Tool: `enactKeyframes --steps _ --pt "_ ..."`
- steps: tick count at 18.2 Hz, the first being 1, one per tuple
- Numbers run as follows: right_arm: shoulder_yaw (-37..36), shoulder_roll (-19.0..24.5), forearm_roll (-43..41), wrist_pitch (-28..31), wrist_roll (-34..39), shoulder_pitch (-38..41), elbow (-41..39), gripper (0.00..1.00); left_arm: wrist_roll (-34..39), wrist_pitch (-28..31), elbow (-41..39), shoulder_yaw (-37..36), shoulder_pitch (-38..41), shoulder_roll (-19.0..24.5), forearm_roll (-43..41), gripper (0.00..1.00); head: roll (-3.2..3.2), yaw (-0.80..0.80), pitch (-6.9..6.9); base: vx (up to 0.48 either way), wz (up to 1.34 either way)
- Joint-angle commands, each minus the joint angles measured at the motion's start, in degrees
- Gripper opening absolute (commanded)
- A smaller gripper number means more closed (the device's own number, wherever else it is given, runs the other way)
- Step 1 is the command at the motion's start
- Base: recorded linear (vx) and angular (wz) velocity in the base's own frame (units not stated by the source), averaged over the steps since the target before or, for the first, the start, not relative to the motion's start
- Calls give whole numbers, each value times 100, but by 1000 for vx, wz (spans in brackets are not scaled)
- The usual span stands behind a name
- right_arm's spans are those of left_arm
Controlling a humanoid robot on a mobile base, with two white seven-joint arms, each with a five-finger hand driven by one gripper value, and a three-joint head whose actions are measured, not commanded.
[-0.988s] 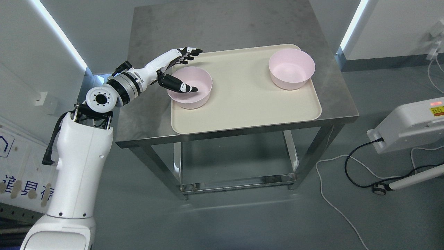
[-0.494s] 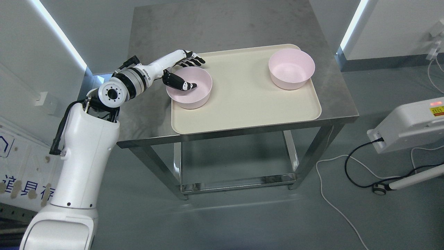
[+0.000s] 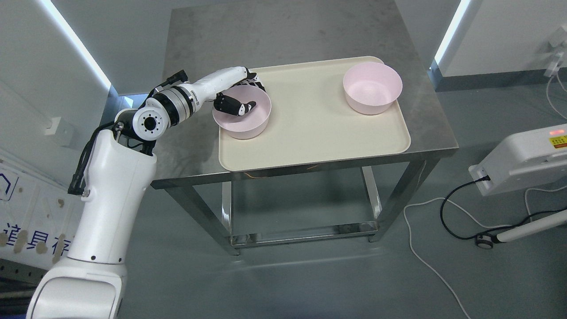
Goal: Stack pink IKEA bowls on left shelf middle
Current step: 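Grasp the rim of the nearer pink bowl with the left hand, then lift the pink bowl and carry it over the other pink bowl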
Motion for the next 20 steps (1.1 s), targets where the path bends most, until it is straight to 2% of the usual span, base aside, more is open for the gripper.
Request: enactKeyframes --steps 1,4,13,15,18,20 --pt "0 -100 0 1 -1 -2 0 100 0 -99 114 0 -10 -113 -111 10 0 0 0 0 0" --pt "0 -100 0 1 -1 -2 0 100 0 -414 106 210 -10 -140 -102 0 0 0 0 0 0" --pt "0 -100 0 1 -1 -2 0 100 -35 -538 -61 501 -405 -263 -50 0 0 0 0 0 0" --pt "0 -100 0 1 -1 -2 0 100 -157 -530 -131 484 -589 -482 -49 0 0 0 0 0 0" --pt "0 -100 0 1 -1 -2 0 100 -455 -468 -149 378 -975 -1262 -84 0 0 0 0 0 0" --pt "0 -100 0 1 -1 -2 0 100 -492 -363 -53 -32 -1370 -1359 -128 0 0 0 0 7 14"
